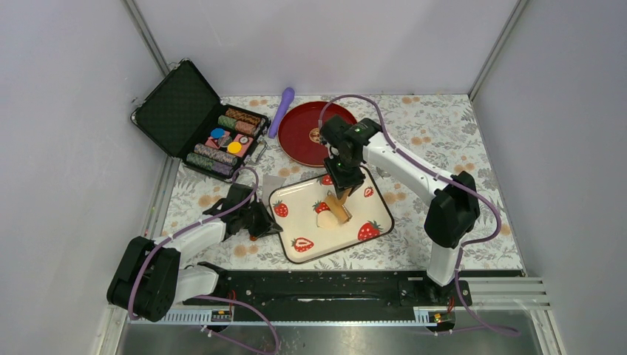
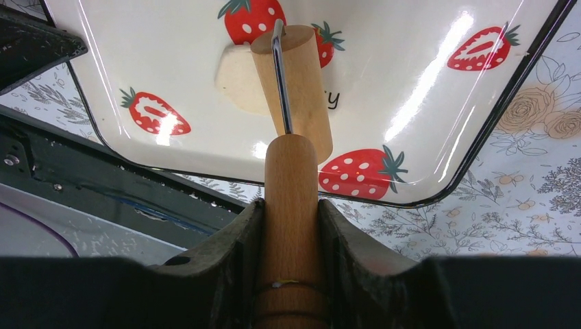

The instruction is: Roll out the dumpling wrappers from the dough

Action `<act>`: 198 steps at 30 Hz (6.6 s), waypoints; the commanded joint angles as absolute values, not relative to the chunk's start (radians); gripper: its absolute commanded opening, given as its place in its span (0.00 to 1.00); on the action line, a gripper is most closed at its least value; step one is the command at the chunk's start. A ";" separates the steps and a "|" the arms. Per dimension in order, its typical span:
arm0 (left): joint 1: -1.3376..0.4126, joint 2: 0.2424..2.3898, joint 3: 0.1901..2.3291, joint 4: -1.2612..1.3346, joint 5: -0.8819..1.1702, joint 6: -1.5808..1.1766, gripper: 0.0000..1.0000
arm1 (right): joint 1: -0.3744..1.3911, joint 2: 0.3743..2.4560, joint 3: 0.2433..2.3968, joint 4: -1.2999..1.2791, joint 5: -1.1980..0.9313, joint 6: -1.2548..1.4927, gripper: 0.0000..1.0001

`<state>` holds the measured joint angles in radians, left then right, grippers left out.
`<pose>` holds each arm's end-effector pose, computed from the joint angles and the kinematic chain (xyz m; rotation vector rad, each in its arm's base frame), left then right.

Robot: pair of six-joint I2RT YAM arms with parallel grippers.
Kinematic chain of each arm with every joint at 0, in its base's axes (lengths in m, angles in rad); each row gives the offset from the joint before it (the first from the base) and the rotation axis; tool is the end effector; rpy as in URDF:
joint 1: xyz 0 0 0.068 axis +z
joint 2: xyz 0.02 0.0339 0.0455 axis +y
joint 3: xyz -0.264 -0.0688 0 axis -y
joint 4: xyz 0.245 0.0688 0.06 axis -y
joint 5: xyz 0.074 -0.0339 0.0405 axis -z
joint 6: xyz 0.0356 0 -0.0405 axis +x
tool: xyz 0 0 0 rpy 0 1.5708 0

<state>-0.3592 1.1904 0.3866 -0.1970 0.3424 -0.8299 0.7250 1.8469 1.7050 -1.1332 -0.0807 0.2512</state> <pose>0.1767 -0.0791 0.1333 -0.5031 2.6922 -0.8406 0.2787 0.2508 0.2875 -0.6981 2.8172 0.3062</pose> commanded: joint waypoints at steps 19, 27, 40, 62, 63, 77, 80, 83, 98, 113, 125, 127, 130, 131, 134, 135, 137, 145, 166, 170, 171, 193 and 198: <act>-0.365 1.192 0.374 -0.305 0.254 -0.755 0.00 | 0.810 1.873 1.803 -1.181 -0.070 0.274 0.00; -0.365 1.192 0.374 -0.310 0.252 -0.753 0.00 | 0.810 1.882 1.750 -1.164 -0.016 0.277 0.00; -0.365 1.184 0.372 -0.320 0.243 -0.755 0.00 | 0.810 1.896 1.683 -1.157 0.040 0.288 0.00; -0.365 1.166 0.372 -0.350 0.193 -0.778 0.00 | 0.678 1.869 1.495 -1.087 0.056 0.254 0.00; -0.365 1.168 0.374 -0.352 0.192 -0.778 0.00 | 0.666 1.867 1.485 -1.082 0.057 0.251 0.00; -0.364 1.168 0.373 -0.364 0.177 -0.779 0.00 | 0.574 1.882 1.427 -1.064 0.066 0.216 0.00; -0.364 1.165 0.373 -0.368 0.173 -0.779 0.00 | 0.568 1.890 1.430 -1.072 0.082 0.213 0.00; -0.365 1.164 0.373 -0.368 0.170 -0.781 0.00 | 0.563 1.895 1.436 -1.081 0.100 0.211 0.00; -0.365 1.162 0.372 -0.369 0.165 -0.785 0.00 | 0.511 1.898 1.451 -1.117 0.160 0.197 0.00; -0.365 1.173 0.380 -0.373 0.161 -0.782 0.00 | 0.491 1.934 1.447 -1.135 0.199 0.196 0.00; -0.365 1.175 0.382 -0.373 0.155 -0.787 0.00 | 0.467 1.949 1.442 -1.140 0.211 0.194 0.00; -0.365 1.177 0.384 -0.372 0.156 -0.786 0.00 | 0.462 1.954 1.438 -1.141 0.208 0.195 0.00; -0.365 1.180 0.385 -0.372 0.155 -0.783 0.00 | 0.457 1.951 1.436 -1.140 0.214 0.196 0.00; -0.365 1.181 0.385 -0.373 0.154 -0.784 0.00 | 0.451 1.953 1.437 -1.141 0.211 0.195 0.00; -0.365 1.182 0.386 -0.372 0.155 -0.784 0.00 | 0.436 1.952 1.436 -1.143 0.209 0.195 0.00; -0.365 1.181 0.385 -0.373 0.154 -0.784 0.00 | 0.432 1.952 1.435 -1.142 0.210 0.196 0.00; -0.365 1.181 0.385 -0.372 0.154 -0.784 0.00 | 0.424 1.953 1.433 -1.142 0.206 0.196 0.00; -0.365 1.183 0.386 -0.368 0.155 -0.783 0.00 | 0.410 1.960 1.434 -1.143 0.199 0.192 0.00; -0.364 1.172 0.380 -0.368 0.156 -0.784 0.00 | 0.376 1.951 1.427 -1.147 0.200 0.187 0.00; -0.365 1.172 0.380 -0.368 0.154 -0.785 0.00 | 0.377 1.950 1.427 -1.146 0.210 0.188 0.00; -0.364 1.172 0.380 -0.369 0.155 -0.785 0.00 | 0.376 1.948 1.427 -1.147 0.212 0.186 0.00; -0.365 1.187 0.392 -0.370 0.155 -0.776 0.00 | 0.366 1.915 1.431 -1.159 0.278 0.198 0.00; -0.365 1.190 0.392 -0.370 0.156 -0.775 0.00 | 0.364 1.911 1.438 -1.165 0.279 0.198 0.00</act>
